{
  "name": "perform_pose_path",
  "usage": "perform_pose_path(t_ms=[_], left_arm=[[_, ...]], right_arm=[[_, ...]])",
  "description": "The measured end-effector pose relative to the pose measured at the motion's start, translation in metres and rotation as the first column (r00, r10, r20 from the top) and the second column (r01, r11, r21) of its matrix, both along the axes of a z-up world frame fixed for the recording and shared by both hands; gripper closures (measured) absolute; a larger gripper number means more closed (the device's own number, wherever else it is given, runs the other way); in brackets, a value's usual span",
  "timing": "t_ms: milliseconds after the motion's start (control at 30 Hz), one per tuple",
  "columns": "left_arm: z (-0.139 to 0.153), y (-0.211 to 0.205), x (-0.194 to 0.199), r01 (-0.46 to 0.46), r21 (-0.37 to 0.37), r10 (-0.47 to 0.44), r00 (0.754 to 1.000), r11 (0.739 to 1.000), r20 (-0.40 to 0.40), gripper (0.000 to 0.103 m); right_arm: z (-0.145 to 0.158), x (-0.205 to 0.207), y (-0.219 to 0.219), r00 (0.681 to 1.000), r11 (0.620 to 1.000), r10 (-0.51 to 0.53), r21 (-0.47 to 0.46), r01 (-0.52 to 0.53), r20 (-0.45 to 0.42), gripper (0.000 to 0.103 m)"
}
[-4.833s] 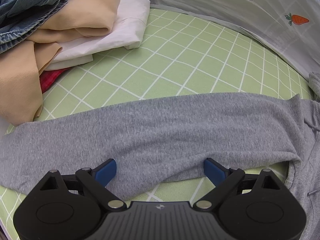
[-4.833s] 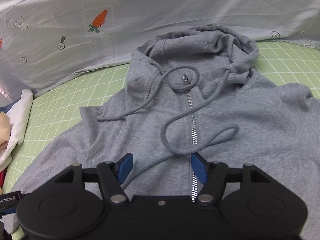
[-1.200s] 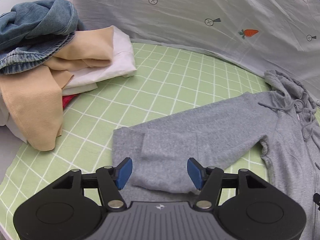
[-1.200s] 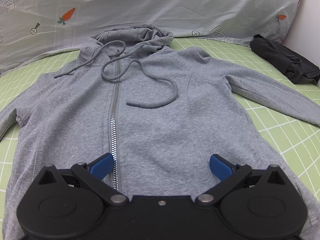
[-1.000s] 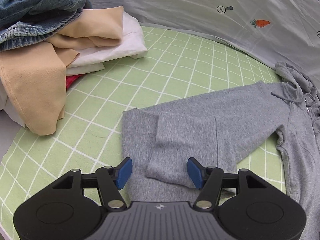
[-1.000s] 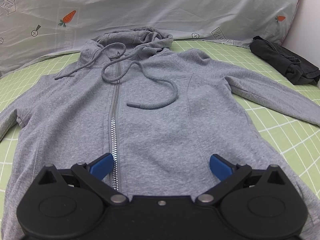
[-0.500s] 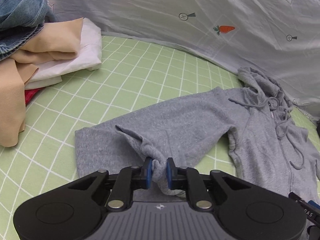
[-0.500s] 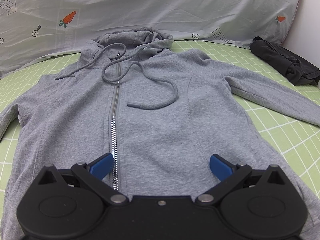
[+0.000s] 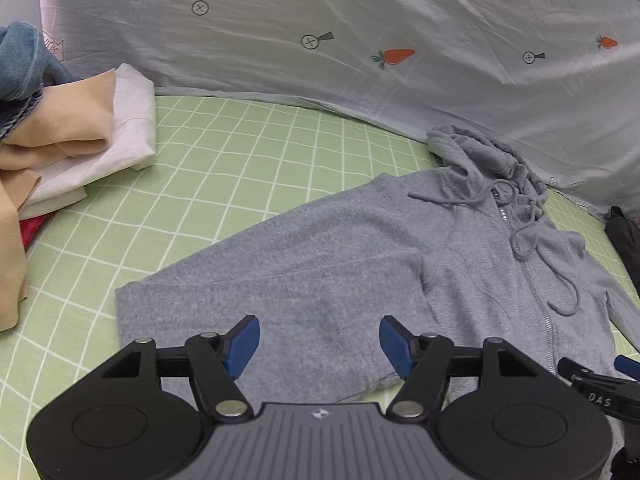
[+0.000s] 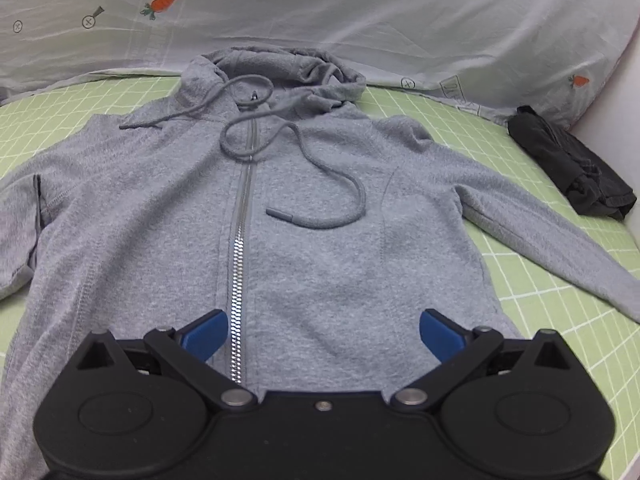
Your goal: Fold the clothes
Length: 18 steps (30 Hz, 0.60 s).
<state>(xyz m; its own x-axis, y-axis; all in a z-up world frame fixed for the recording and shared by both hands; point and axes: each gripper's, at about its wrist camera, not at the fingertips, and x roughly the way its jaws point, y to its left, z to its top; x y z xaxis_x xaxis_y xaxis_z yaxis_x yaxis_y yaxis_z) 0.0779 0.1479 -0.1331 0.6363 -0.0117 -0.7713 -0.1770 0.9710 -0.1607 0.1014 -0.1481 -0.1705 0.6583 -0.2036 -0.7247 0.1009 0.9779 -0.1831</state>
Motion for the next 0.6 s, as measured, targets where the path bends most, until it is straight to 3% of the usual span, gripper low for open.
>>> perform_pose_path(t_ms=[167,267,333,433,533,600], left_arm=[[-0.016,0.020,-0.001,-0.056,0.048,0.060,0.994,0.997,-0.090,0.033],[-0.027,0.024,0.000,-0.073,0.079,0.084,0.985,0.994,-0.150,0.032],[-0.032,0.027,0.000,-0.098,0.095,0.113,0.979,0.991,-0.169,0.027],[-0.035,0.034,0.000,-0.133,0.079,0.145,0.974,0.988,-0.174,0.022],[-0.035,0.035,0.002,-0.127,0.079,0.140,0.974,0.989,-0.179,0.019],[-0.036,0.034,0.003,-0.116,0.084,0.129,0.975,0.990,-0.181,0.015]], right_arm=[[0.026,0.006,0.038,0.992,0.992,0.106,0.055,-0.110,0.074,0.000],[0.029,0.016,0.068,0.981,0.978,0.181,0.096,-0.187,0.070,0.000],[0.029,0.020,0.088,0.971,0.960,0.235,0.143,-0.240,0.053,0.001],[0.026,0.023,0.114,0.946,0.919,0.322,0.229,-0.322,0.037,0.021],[0.021,0.025,0.135,0.916,0.887,0.401,0.242,-0.393,0.017,0.040],[0.014,0.029,0.142,0.910,0.884,0.414,0.250,-0.395,-0.025,0.059]])
